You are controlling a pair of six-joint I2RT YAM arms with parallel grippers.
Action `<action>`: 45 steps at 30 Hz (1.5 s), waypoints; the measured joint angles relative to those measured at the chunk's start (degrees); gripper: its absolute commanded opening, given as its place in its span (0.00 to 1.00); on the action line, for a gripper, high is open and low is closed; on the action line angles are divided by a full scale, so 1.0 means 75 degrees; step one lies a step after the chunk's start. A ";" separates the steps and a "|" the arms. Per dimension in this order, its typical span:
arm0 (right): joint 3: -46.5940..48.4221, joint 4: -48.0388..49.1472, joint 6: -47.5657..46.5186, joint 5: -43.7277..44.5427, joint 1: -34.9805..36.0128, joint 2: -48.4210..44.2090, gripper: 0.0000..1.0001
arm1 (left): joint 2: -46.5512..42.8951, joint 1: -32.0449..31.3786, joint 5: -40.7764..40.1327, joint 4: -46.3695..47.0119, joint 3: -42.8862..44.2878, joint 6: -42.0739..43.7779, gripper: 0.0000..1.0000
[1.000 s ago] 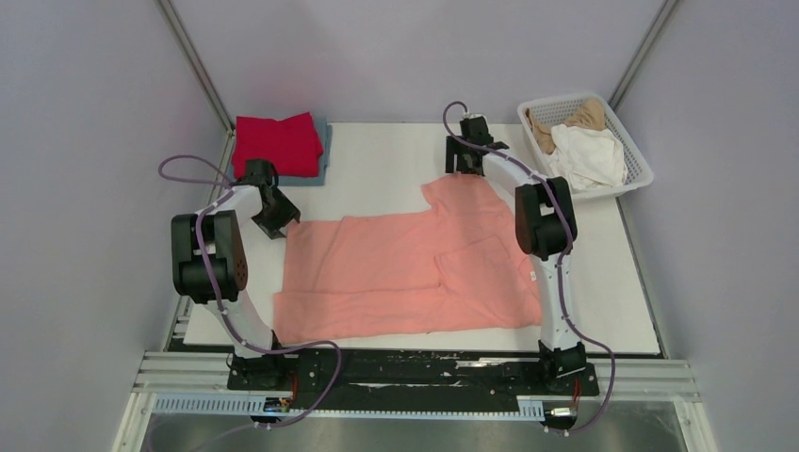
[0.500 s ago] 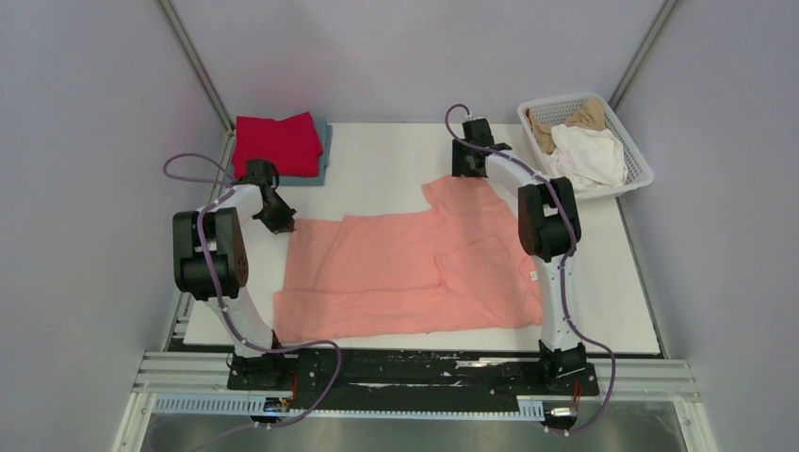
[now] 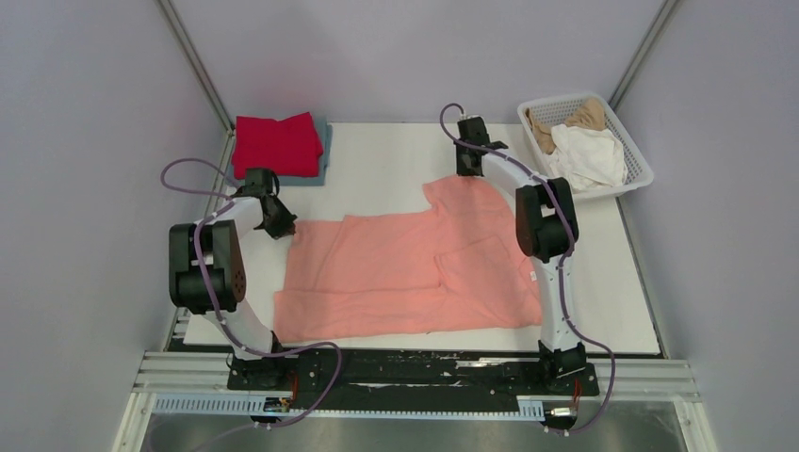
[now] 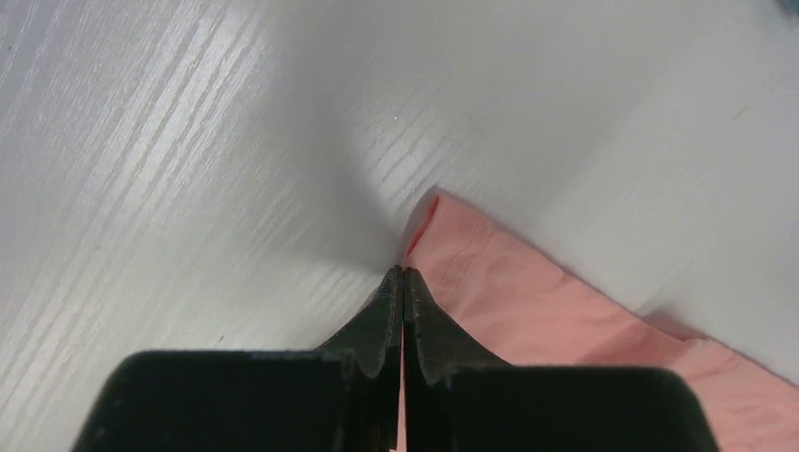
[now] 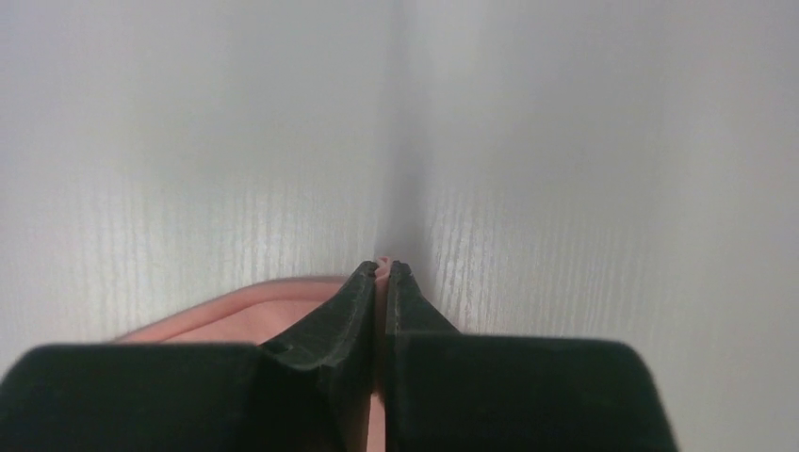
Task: Fold and stack the t-shirts
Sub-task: Fold the other side of the tshirt into a rectangle
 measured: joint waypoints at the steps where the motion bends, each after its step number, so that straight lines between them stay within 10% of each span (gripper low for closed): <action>1: 0.0055 -0.0026 -0.0006 -0.0006 0.0006 0.0000 0.02 | -0.0157 -0.0017 -0.0038 0.0085 -0.0169 0.0009 0.00; 17: -0.1282 0.0204 -0.0137 -0.0090 0.0204 -0.1405 0.00 | -0.2040 -0.0079 -0.0029 0.1125 -0.1547 0.0017 0.00; 45: -0.6580 0.0058 0.0431 -0.0437 0.0303 -0.7691 0.00 | -0.6948 -0.0621 -0.0717 0.0085 -0.4485 -0.1542 0.00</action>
